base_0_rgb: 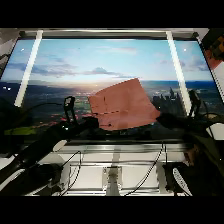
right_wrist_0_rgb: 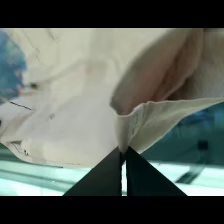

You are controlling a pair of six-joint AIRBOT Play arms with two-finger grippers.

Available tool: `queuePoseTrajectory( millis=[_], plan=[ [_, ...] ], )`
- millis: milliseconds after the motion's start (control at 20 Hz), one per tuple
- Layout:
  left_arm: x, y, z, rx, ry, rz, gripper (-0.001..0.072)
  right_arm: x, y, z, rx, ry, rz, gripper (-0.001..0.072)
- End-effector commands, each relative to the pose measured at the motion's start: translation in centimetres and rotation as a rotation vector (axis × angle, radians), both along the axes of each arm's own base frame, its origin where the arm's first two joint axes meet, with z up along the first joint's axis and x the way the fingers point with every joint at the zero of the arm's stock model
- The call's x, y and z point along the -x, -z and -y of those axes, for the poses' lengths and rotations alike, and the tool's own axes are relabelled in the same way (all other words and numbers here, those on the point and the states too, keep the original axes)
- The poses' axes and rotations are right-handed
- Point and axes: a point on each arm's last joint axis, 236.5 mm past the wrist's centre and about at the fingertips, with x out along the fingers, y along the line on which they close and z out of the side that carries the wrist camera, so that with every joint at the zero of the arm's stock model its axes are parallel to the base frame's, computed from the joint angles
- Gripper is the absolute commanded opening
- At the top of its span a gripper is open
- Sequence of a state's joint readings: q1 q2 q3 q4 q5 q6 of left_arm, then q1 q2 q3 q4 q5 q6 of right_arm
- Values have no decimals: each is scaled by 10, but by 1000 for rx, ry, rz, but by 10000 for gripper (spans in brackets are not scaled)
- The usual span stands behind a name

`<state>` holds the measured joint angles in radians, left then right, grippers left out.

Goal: Fold the clothes and pants, and hang the long-sleeved shirts on hangers.

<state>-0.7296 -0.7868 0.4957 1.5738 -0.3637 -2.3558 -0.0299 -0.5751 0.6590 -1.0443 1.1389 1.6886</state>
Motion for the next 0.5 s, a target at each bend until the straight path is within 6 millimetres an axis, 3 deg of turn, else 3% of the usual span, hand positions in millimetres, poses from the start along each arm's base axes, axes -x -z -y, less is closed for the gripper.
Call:
queuePoseTrajectory(
  millis=[0, 100, 200, 300, 450],
  plan=[
    [-26, -29, -1, 79, -79, 73, 12, -36, -40, 5, 40, -18, 93, 6],
    [-47, -38, -7, 108, -134, 87, 12, -67, -53, 6, 68, -58, 115, 6],
    [-70, -35, -20, 144, -230, 51, 13, -103, -54, 5, 74, -89, 122, 6],
    [-87, -20, -29, 182, -308, 6, 14, -138, -44, 1, 45, -86, 98, 7],
    [-109, -7, -27, 289, -379, -21, 14, -177, -18, -7, -8, -93, 65, 7]
  ],
)
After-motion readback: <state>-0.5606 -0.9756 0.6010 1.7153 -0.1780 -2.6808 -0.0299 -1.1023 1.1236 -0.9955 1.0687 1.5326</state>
